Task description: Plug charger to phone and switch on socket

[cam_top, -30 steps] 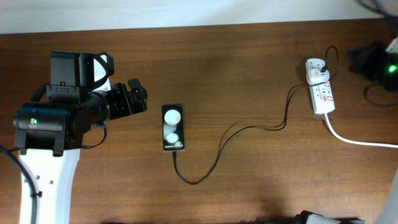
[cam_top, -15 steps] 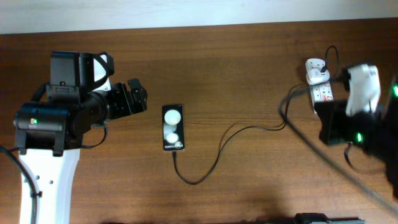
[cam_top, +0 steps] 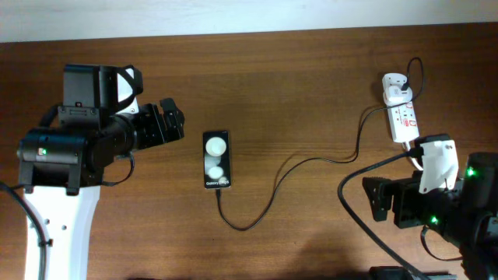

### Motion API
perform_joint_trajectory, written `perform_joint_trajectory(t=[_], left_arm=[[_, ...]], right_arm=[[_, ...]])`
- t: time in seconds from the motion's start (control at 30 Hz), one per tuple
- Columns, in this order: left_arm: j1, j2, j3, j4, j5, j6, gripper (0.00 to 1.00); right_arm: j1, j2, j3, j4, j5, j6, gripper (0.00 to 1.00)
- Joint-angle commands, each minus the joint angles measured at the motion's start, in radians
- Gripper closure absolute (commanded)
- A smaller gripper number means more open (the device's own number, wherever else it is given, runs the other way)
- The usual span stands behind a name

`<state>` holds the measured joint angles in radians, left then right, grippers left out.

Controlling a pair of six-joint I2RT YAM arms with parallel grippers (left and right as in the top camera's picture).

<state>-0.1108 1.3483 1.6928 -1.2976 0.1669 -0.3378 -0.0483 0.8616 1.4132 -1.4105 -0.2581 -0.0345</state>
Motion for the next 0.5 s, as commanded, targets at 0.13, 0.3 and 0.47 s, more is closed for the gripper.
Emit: perform_joint_trajectory(t=[0.13, 0.3, 0.47], left_arm=[[0.002, -0.006, 0.007, 0.001, -0.007, -0.01, 0.01], [0.002, -0.006, 0.007, 0.001, -0.007, -0.01, 0.01], [0.002, -0.006, 0.007, 0.001, -0.007, -0.01, 0.01]], right_arm=[[0.009, 0.027, -0.008, 0.0, 0.032, -0.003, 0.01], [0.009, 0.027, -0.008, 0.009, 0.035, -0.003, 0.01], [0.009, -0.015, -0.056, 0.175, 0.038, -0.013, 0.01]])
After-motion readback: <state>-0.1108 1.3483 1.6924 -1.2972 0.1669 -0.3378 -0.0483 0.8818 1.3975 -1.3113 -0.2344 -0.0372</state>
